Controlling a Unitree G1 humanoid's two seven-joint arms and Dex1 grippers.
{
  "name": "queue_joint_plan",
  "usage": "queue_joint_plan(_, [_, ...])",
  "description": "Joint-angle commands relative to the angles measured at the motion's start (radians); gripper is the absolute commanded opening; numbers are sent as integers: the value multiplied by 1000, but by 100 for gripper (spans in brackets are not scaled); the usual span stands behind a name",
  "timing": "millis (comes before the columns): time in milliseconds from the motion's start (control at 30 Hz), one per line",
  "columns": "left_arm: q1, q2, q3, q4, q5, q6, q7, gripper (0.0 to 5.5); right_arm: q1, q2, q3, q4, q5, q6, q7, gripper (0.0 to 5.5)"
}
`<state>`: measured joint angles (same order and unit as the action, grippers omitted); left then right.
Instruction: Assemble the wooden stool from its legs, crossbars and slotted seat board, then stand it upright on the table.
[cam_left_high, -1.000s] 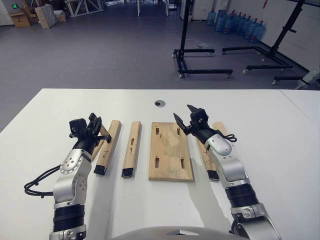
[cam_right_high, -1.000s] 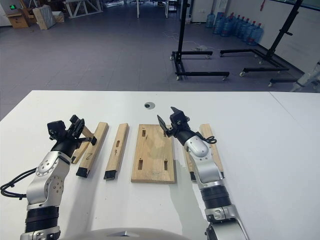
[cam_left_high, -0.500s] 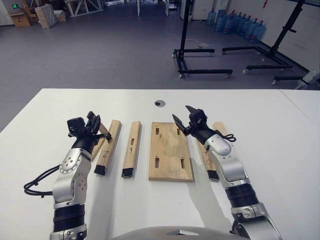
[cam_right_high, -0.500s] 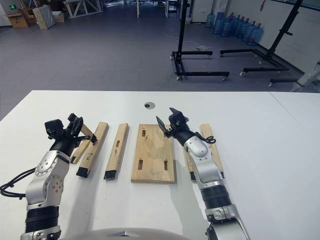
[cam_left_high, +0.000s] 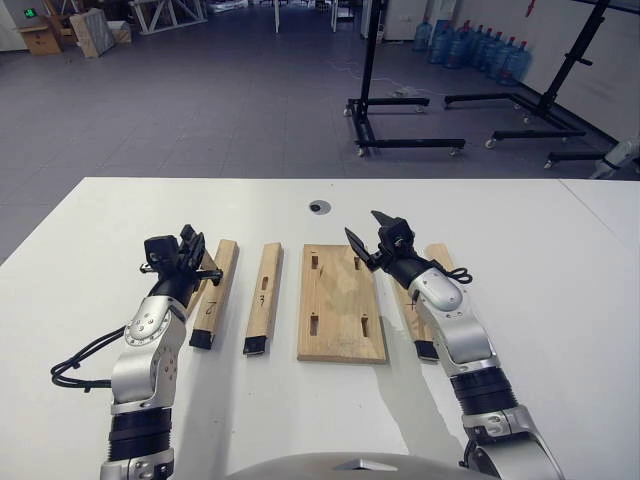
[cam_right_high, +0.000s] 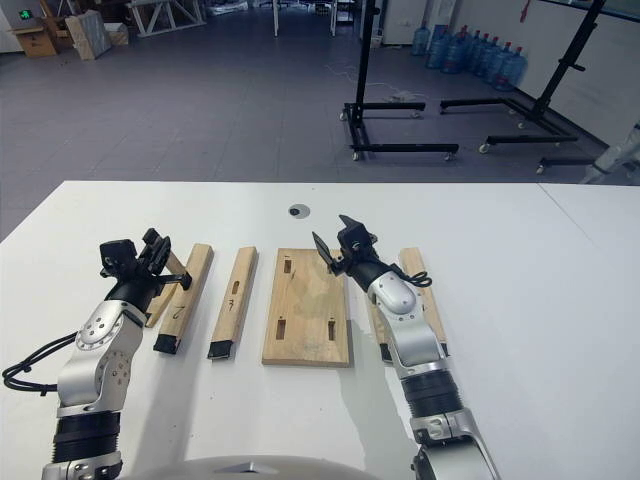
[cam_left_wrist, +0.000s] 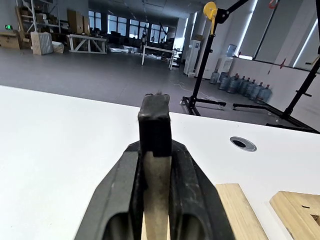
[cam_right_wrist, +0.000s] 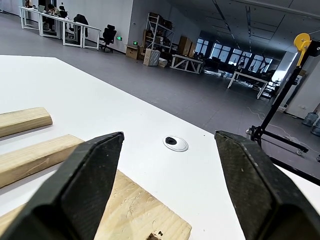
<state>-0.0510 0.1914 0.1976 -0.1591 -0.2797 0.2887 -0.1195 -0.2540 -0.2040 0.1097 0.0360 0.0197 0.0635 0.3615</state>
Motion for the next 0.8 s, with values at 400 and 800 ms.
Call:
queue_joint_plan(400, [88, -10, -117, 32, 139, 8, 13, 40, -26, -21, 13, -15, -25, 1, 8, 334])
queue_joint_plan(800, [84, -29, -101, 45, 122, 4, 12, 40, -33, -23, 14, -6, -30, -7, 7, 334])
